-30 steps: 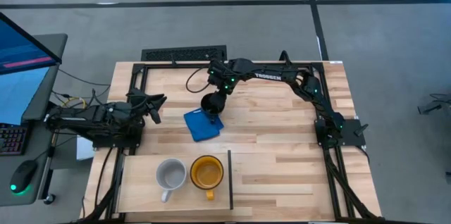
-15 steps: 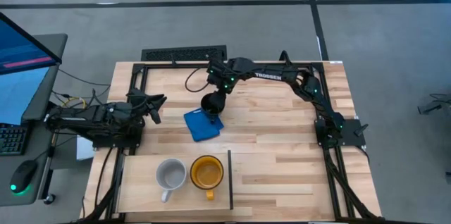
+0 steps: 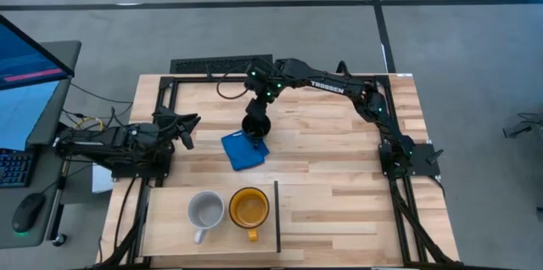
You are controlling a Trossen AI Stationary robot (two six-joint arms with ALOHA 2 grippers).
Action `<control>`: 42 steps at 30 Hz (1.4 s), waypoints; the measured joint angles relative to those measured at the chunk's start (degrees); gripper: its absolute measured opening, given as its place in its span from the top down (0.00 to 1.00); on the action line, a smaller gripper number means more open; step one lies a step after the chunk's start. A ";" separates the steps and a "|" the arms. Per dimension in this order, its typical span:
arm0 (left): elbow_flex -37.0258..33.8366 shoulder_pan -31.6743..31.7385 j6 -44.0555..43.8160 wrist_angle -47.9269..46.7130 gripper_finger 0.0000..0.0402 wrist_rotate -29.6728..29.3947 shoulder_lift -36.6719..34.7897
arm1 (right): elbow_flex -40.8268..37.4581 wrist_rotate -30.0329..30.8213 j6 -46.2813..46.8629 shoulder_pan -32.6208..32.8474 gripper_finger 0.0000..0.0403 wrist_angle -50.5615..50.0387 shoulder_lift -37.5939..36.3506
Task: Stack small to large cups/mugs on shelf
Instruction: Put the black mug on the shelf
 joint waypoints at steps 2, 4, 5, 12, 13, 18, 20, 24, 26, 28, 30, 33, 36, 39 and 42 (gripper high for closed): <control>0.00 0.00 0.00 0.00 0.79 -0.02 0.00 | 0.90 -0.01 -0.07 0.00 0.51 -0.40 -0.02; 0.00 0.00 0.00 -0.02 0.79 0.00 0.00 | 1.32 0.00 -1.10 0.00 0.51 -1.61 -0.04; 0.00 -0.01 0.00 -0.02 0.79 0.00 0.00 | 1.57 0.03 -1.77 0.00 0.51 -3.09 -0.02; 0.00 -0.01 0.00 -0.07 0.79 0.00 0.00 | 2.54 0.17 -5.21 -0.15 0.50 -8.47 -1.21; 0.00 -0.01 0.00 -0.07 0.79 0.00 0.00 | 2.71 0.19 -5.43 -0.15 0.50 -7.40 -1.69; 0.00 -0.02 0.00 -0.07 0.79 0.00 0.00 | 2.69 1.80 -5.46 -0.39 0.50 -4.59 -5.76; 0.00 0.00 0.00 -0.09 0.79 -0.02 -0.02 | 2.65 2.99 -5.46 -0.44 0.50 -3.77 -7.37; 0.00 0.00 0.53 -0.14 0.79 0.00 -0.02 | 2.67 3.68 -5.86 -0.52 0.50 -2.27 -11.16; 0.00 -0.01 0.59 -0.14 0.79 -0.01 -0.02 | 2.59 4.13 -5.93 -0.57 0.50 -2.81 -12.88; 0.00 0.00 0.59 -0.17 0.79 0.00 -0.02 | 2.01 5.32 -6.00 -0.49 0.50 -2.57 -14.48; 0.00 0.00 0.61 -0.19 0.79 0.00 -0.02 | 1.63 6.82 -6.02 -0.48 0.50 -2.75 -15.75; 0.00 0.00 0.61 -0.21 0.79 0.00 -0.02 | -0.31 7.69 -5.99 -0.67 0.50 -1.50 -18.14; 0.00 0.00 0.61 -0.24 0.79 0.00 -0.02 | -5.18 7.73 -5.90 -0.97 0.50 2.79 -21.53; 0.00 -0.02 0.63 -0.24 0.79 0.00 -0.02 | -12.11 7.73 -4.98 -1.32 0.50 8.42 -25.62; 0.00 0.00 0.69 -0.26 0.79 -0.02 -0.02 | -19.84 7.99 -3.84 -1.68 0.50 12.95 -30.58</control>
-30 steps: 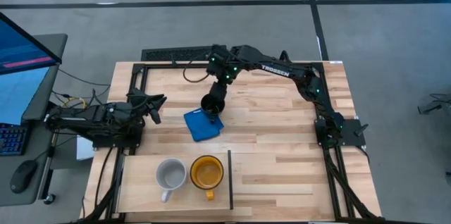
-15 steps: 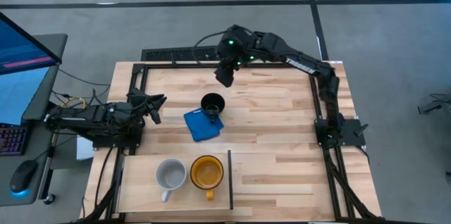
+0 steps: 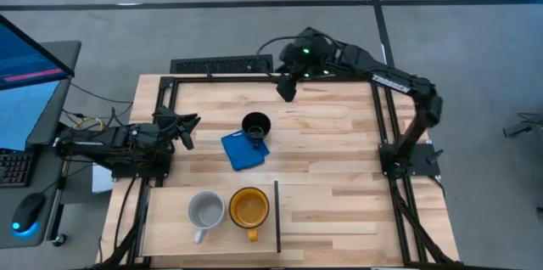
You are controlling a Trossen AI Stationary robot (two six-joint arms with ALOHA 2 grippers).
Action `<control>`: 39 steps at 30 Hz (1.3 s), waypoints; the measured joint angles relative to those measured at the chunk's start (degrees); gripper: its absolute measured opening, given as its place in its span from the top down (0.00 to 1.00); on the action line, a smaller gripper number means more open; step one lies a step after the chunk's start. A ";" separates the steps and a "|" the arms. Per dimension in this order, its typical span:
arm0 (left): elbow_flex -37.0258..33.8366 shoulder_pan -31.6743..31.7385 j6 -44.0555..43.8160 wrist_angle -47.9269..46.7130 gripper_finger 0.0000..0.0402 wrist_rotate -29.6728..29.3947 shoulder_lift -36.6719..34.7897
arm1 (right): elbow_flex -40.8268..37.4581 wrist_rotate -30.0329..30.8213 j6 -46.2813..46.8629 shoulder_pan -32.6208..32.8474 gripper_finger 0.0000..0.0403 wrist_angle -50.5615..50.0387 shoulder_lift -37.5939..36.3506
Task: Stack small to large cups/mugs on shelf
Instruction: Put the black mug on the shelf
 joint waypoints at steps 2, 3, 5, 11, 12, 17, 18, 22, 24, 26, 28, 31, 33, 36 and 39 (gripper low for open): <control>0.00 0.00 1.00 0.00 0.79 -0.03 0.00 | -5.39 0.07 0.97 -0.01 0.50 3.12 -3.44; 0.00 0.00 1.61 0.01 0.79 -0.05 0.00 | -8.21 0.04 1.52 -0.01 0.50 5.32 -5.20; 0.00 0.00 2.61 0.02 0.79 -0.05 0.00 | -14.10 0.11 2.36 0.05 0.50 9.05 -8.79; 0.00 -0.01 2.98 0.02 0.79 -0.27 0.00 | -32.41 2.48 5.87 0.56 0.50 23.25 -20.62; 0.00 -0.01 2.98 0.02 0.79 -0.27 0.00 | -35.36 2.72 6.10 0.55 0.50 25.48 -22.57; 0.00 0.00 3.00 0.02 0.79 -1.05 0.00 | -49.02 3.02 8.03 0.38 0.50 34.76 -32.06; 0.00 0.00 3.00 0.03 0.79 -1.07 0.00 | -51.43 3.00 8.05 0.42 0.50 36.37 -33.93; 0.00 0.00 3.03 0.02 0.79 -1.10 0.00 | -60.20 3.00 8.05 0.50 0.50 42.42 -40.86; 0.00 0.00 3.03 0.02 0.79 -1.10 0.00 | -64.37 3.69 8.14 0.50 0.50 44.53 -44.01; 0.00 -0.02 3.03 0.02 0.79 -1.10 0.00 | -68.07 5.57 8.55 0.50 0.50 46.09 -47.15; 0.00 -0.01 3.03 0.02 0.79 -1.10 0.00 | -71.79 7.05 8.70 0.50 0.50 47.91 -50.25; 0.00 0.00 3.03 0.02 0.79 -1.10 0.00 | -77.20 7.26 9.43 0.50 0.50 52.02 -54.17; 0.00 0.00 3.03 0.02 0.79 -1.10 0.00 | -80.41 7.23 10.14 0.50 0.50 55.35 -56.58; 0.00 -0.02 3.03 0.02 0.79 -1.10 0.00 | -84.80 7.20 10.47 0.50 0.50 59.19 -59.70; 0.00 -0.02 3.03 0.02 0.79 -1.10 0.00 | -88.67 7.26 10.62 0.50 0.50 62.15 -62.36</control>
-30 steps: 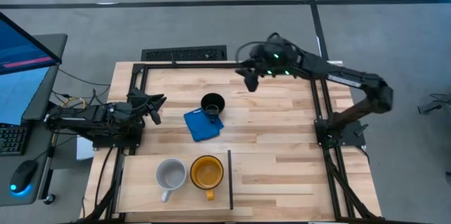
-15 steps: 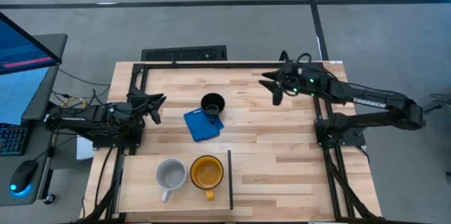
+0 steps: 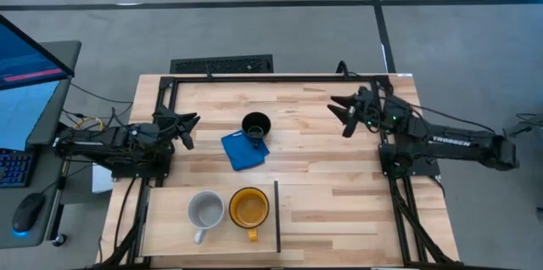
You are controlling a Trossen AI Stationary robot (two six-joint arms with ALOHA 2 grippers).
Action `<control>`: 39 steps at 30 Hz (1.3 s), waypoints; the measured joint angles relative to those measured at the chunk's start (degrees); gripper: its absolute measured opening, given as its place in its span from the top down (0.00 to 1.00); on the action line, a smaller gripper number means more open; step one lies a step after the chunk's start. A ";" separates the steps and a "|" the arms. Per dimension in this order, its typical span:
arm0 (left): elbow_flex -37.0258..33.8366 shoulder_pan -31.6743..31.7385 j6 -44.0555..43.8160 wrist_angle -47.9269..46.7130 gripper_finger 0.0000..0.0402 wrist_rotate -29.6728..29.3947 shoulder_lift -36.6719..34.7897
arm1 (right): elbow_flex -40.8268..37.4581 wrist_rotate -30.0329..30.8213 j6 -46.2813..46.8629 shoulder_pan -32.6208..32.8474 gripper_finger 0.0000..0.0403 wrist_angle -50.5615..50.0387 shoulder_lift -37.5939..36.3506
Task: Stack small to large cups/mugs on shelf
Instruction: Put the black mug on the shelf
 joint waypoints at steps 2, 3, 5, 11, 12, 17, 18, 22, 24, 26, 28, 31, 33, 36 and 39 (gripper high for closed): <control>0.00 0.01 0.00 0.00 0.79 -0.02 0.00 | -2.05 0.47 0.41 0.00 0.50 0.46 -1.72; 0.00 0.02 0.00 0.00 0.79 -0.06 0.00 | -2.95 1.14 0.78 0.00 0.50 0.42 -2.56; 0.00 0.00 -0.01 0.00 0.79 -0.22 0.00 | -4.72 1.68 0.99 0.00 0.50 0.84 -4.15; 0.00 0.02 -0.07 0.04 0.79 -1.23 0.00 | -9.22 2.84 1.04 0.00 0.50 3.01 -9.07; 0.00 0.00 -0.09 0.04 0.79 -1.71 0.00 | -9.83 2.86 1.02 0.00 0.50 2.81 -9.94; 0.00 0.00 -0.11 0.04 0.79 -5.49 0.00 | -12.35 2.84 0.96 -0.02 0.50 2.90 -14.49; 0.00 0.00 -0.11 0.05 0.79 -6.20 0.00 | -12.97 2.84 0.95 -0.02 0.50 2.82 -15.47; 0.00 0.02 -0.09 0.07 0.79 -7.43 0.00 | -14.55 2.84 1.21 -0.02 0.50 2.70 -19.30; 0.00 0.00 -0.09 0.07 0.79 -7.43 0.00 | -15.26 2.85 1.03 -0.02 0.50 2.70 -20.92; 0.00 0.00 -0.09 0.09 0.79 -7.45 0.00 | -16.13 3.08 1.03 -0.11 0.50 2.49 -22.54; 0.00 0.00 -0.09 0.11 0.79 -7.45 0.00 | -17.13 3.23 1.12 -0.11 0.50 2.18 -24.15; 0.00 0.02 -0.09 0.24 0.79 -7.45 0.00 | -18.14 3.23 2.48 -0.11 0.50 -0.69 -26.42; 0.00 0.00 -0.11 0.24 0.79 -7.45 0.00 | -18.15 3.23 2.79 -0.11 0.50 -3.04 -27.74; 0.00 0.00 -0.13 0.24 0.79 -7.45 0.00 | -18.15 3.23 2.80 -0.11 0.50 -4.55 -29.55; 0.00 0.00 -0.13 0.24 0.79 -7.28 0.00 | -18.15 3.52 2.57 -0.11 0.50 -6.95 -31.26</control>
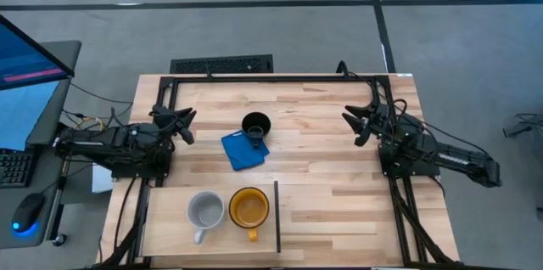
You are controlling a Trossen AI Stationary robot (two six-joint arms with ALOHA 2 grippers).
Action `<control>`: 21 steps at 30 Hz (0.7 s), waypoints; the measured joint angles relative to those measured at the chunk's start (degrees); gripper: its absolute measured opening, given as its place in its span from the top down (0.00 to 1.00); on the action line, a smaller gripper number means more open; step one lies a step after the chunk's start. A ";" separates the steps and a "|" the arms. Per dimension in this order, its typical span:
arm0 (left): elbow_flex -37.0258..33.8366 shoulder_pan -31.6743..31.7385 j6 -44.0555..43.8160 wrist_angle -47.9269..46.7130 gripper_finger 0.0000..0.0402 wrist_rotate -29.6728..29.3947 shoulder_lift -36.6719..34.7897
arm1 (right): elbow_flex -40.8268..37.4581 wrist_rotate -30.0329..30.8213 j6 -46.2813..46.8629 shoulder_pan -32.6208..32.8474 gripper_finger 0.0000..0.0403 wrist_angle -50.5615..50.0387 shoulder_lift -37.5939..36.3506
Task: Stack small to large cups/mugs on shelf
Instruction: Put the black mug on the shelf
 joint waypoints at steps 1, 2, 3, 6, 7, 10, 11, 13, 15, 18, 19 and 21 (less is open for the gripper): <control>0.00 0.02 0.00 0.00 0.79 0.00 0.00 | 0.00 0.39 0.13 0.00 0.50 -0.81 -0.51; 0.00 0.02 -0.05 0.03 0.79 0.03 0.00 | 0.00 0.78 0.22 0.00 0.50 -1.64 -1.10; -0.02 0.02 -0.22 0.29 0.79 0.22 0.00 | 0.01 0.86 0.24 -0.01 0.50 -2.55 -1.67; -0.02 0.01 -1.02 2.12 0.79 2.36 0.00 | 0.00 0.89 0.26 -0.02 0.50 -3.41 -2.77; -0.02 0.00 -1.03 2.86 0.79 3.79 0.00 | 0.02 0.91 0.26 0.00 0.50 -3.22 -3.06; -0.02 0.00 -0.84 5.62 0.79 9.06 0.02 | 0.02 0.91 0.26 0.00 0.50 -3.25 -3.67; -0.02 0.02 -0.26 6.73 0.79 10.84 0.02 | 0.04 0.91 0.26 0.00 0.50 -3.23 -3.75; -0.02 0.00 1.28 9.75 0.79 13.77 0.16 | 0.04 0.89 0.26 0.00 0.50 -3.26 -3.73; 0.20 0.01 3.22 12.24 0.79 15.65 0.87 | 0.04 0.89 0.26 -0.02 0.50 -3.24 -3.73; 1.80 0.00 4.42 13.62 0.79 16.76 3.22 | 0.04 0.89 0.28 0.00 0.50 -3.24 -3.73; 2.54 0.00 4.50 14.12 0.79 16.73 4.41 | 0.04 0.88 0.28 0.00 0.50 -3.24 -3.73; 4.09 0.01 4.52 14.08 0.79 16.70 6.75 | 0.04 0.87 0.28 0.00 0.50 -3.26 -3.73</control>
